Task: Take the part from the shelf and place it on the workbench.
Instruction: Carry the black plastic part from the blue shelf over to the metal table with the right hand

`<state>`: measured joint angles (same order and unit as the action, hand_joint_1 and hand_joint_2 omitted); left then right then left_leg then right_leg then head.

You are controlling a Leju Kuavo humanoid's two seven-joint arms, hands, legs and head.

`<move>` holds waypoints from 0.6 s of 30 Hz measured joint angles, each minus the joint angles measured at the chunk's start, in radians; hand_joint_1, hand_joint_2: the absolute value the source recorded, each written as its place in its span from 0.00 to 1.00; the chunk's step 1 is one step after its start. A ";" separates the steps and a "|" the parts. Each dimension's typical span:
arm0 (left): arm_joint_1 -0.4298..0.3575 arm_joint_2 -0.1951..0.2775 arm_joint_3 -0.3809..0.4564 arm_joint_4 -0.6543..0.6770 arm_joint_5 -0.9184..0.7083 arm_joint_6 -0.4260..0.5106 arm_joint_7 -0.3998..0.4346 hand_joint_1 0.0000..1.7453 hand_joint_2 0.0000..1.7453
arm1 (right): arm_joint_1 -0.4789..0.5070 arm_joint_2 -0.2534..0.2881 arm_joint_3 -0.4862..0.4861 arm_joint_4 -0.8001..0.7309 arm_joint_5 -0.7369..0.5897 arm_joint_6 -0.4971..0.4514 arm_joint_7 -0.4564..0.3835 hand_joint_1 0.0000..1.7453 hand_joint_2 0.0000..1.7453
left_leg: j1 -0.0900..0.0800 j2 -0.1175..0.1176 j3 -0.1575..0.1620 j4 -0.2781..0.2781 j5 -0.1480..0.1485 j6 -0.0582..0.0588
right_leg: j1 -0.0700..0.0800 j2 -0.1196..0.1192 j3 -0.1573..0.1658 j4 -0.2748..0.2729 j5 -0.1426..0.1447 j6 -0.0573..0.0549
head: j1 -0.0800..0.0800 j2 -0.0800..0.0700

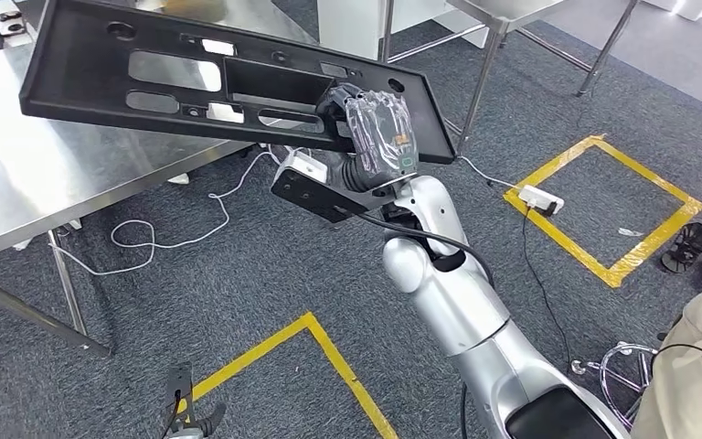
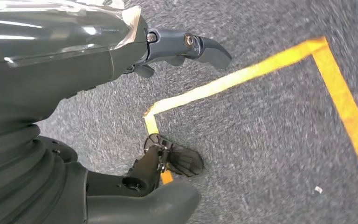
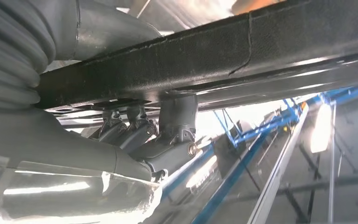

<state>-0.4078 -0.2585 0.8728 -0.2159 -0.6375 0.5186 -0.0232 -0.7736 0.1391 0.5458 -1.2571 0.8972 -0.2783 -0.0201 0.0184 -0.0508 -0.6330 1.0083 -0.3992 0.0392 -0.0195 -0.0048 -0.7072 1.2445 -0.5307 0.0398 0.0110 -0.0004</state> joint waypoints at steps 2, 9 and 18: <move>0.006 -0.004 0.005 0.000 0.005 0.005 -0.012 0.00 1.00 | -0.019 0.000 0.002 0.025 0.006 -0.001 0.001 0.99 1.00 | 0.003 -0.021 -0.005 0.008 -0.003 -0.010 | -0.012 0.030 0.066 -0.139 0.053 0.020 | 0.001 0.000; 0.026 -0.010 0.016 0.000 0.018 0.017 -0.027 0.00 1.00 | -0.052 0.012 0.006 0.079 0.015 -0.007 -0.002 0.99 1.00 | 0.008 -0.004 -0.049 0.062 -0.029 -0.050 | -0.011 0.024 0.100 -0.216 0.083 -0.023 | -0.009 0.000; 0.041 -0.014 0.034 -0.004 0.032 0.046 -0.050 0.00 1.00 | -0.078 0.018 0.003 0.137 0.034 -0.046 -0.004 0.99 1.00 | -0.006 0.090 -0.046 0.069 -0.017 -0.030 | 0.016 -0.052 0.104 -0.216 0.074 -0.041 | -0.015 0.000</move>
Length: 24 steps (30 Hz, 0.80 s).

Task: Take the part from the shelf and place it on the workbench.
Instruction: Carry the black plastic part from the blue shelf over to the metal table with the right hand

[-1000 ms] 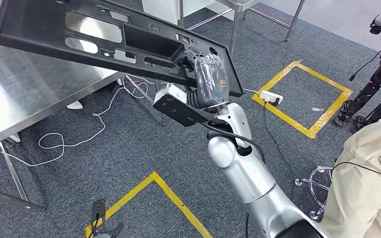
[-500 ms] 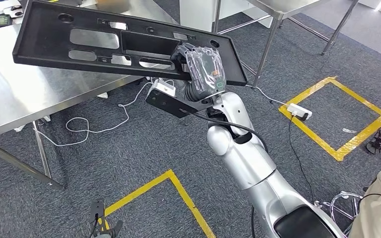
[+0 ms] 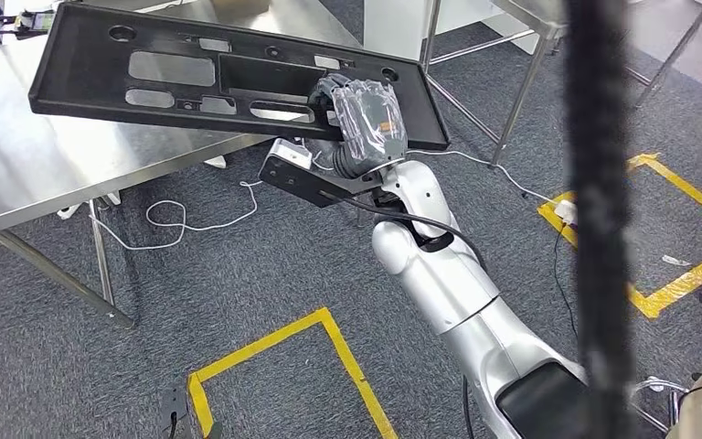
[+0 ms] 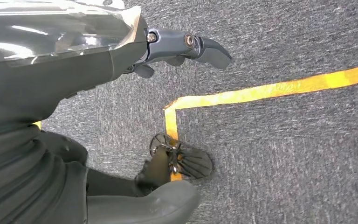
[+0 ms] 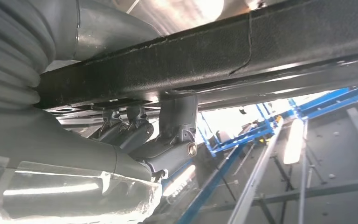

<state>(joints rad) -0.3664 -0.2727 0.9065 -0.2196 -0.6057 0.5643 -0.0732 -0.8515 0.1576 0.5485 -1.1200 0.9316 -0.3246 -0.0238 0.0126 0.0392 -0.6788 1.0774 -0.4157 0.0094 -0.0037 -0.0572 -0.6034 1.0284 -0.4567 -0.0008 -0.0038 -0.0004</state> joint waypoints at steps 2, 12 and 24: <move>-0.005 -0.001 0.000 -0.003 -0.002 0.002 0.001 0.00 1.00 | -0.005 -0.001 -0.004 0.001 0.000 -0.002 0.001 0.99 1.00 | -0.010 0.011 0.019 -0.040 0.003 0.007 | 0.006 -0.015 0.000 -0.001 -0.002 0.004 | 0.000 0.000; -0.014 -0.007 0.000 -0.010 -0.012 0.012 0.007 0.00 1.00 | -0.006 -0.012 -0.023 0.003 0.019 -0.002 0.024 0.99 1.00 | -0.002 -0.085 0.030 -0.062 0.022 0.034 | -0.005 0.050 -0.123 0.263 -0.101 0.028 | 0.008 0.000; -0.014 -0.003 0.000 -0.012 -0.013 0.023 0.032 0.00 1.00 | -0.012 0.002 -0.033 -0.010 0.019 -0.001 0.026 0.99 1.00 | 0.003 -0.062 -0.068 0.121 -0.071 -0.017 | -0.017 0.052 -0.001 -0.001 0.008 -0.002 | -0.009 0.000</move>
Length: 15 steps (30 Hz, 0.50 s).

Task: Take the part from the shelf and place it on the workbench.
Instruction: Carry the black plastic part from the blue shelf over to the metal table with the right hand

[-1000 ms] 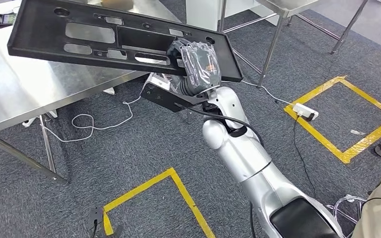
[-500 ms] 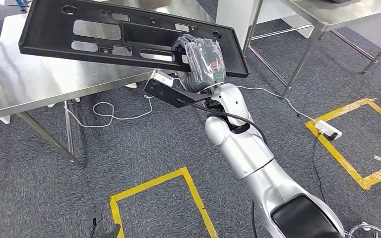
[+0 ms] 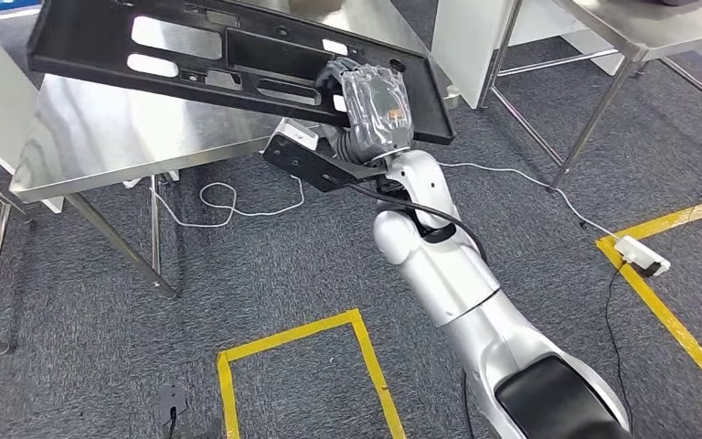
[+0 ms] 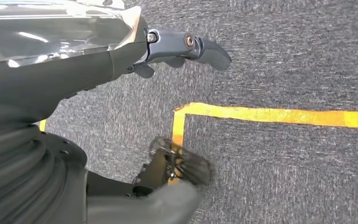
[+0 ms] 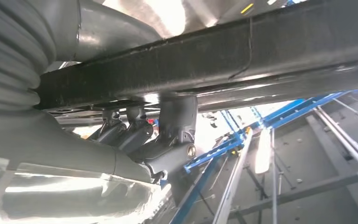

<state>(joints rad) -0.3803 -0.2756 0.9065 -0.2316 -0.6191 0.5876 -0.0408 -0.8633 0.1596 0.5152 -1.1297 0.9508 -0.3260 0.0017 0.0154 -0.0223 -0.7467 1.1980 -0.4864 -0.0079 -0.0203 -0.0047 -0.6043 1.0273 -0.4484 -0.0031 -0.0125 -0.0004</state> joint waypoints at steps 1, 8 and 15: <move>0.000 0.000 0.000 0.000 0.000 0.000 0.001 0.00 1.00 | 0.001 0.000 -0.001 0.000 0.000 0.000 0.000 0.99 1.00 | 0.001 0.009 -0.031 0.064 -0.025 -0.002 | 0.003 -0.009 0.000 0.000 -0.001 -0.004 | 0.000 0.000; -0.001 0.004 0.000 -0.005 0.022 -0.005 0.002 0.00 1.00 | -0.004 0.019 -0.004 -0.005 -0.015 0.005 -0.011 0.99 1.00 | -0.026 0.090 0.088 -0.155 0.074 0.040 | 0.025 -0.063 0.002 0.001 -0.008 -0.004 | 0.000 0.000; 0.001 0.010 0.010 -0.008 0.038 -0.011 -0.002 0.00 1.00 | -0.011 0.038 -0.010 -0.003 -0.021 0.008 -0.021 0.99 1.00 | -0.016 0.026 0.105 -0.193 0.091 0.061 | 0.022 -0.012 -0.064 0.157 -0.090 0.006 | 0.004 0.000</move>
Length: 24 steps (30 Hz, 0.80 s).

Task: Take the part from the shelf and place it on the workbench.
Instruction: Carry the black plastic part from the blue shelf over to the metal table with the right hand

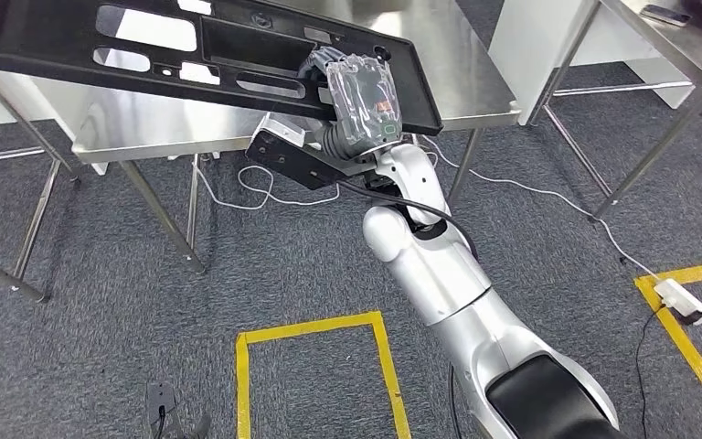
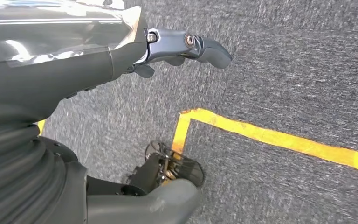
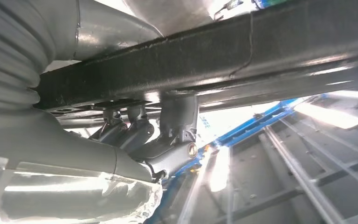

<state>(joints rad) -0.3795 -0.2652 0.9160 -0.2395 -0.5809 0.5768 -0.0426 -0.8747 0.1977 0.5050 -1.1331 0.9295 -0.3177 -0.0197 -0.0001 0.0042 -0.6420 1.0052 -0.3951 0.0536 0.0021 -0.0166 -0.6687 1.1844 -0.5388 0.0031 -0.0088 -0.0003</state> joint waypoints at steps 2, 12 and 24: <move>0.003 0.000 0.003 0.000 0.001 -0.001 0.000 0.00 1.00 | 0.003 -0.002 -0.001 0.003 -0.001 0.001 0.000 0.99 1.00 | 0.002 -0.026 -0.001 0.001 0.001 0.001 | -0.006 0.010 -0.054 0.108 -0.033 0.004 | 0.002 0.000; 0.015 0.006 0.015 0.000 0.011 0.001 -0.009 0.00 1.00 | 0.000 0.012 -0.003 0.010 0.009 0.008 -0.020 0.99 1.00 | 0.012 -0.086 -0.019 0.025 -0.011 -0.042 | -0.026 0.032 0.062 -0.156 0.090 0.014 | -0.002 0.000; 0.013 0.013 0.018 -0.001 0.018 0.002 -0.015 0.00 1.00 | -0.004 0.030 -0.004 0.016 0.022 0.006 -0.028 0.99 1.00 | 0.008 0.041 -0.017 0.026 -0.010 -0.048 | -0.012 -0.051 0.078 -0.160 0.074 0.003 | -0.009 0.000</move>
<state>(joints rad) -0.3664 -0.2518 0.9341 -0.2407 -0.5632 0.5787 -0.0576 -0.8791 0.2276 0.5014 -1.1173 0.9511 -0.3116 -0.0477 0.0076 0.0449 -0.6588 1.0308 -0.4050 0.0060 -0.0095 -0.0681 -0.5912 1.0247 -0.4643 0.0058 -0.0181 -0.0004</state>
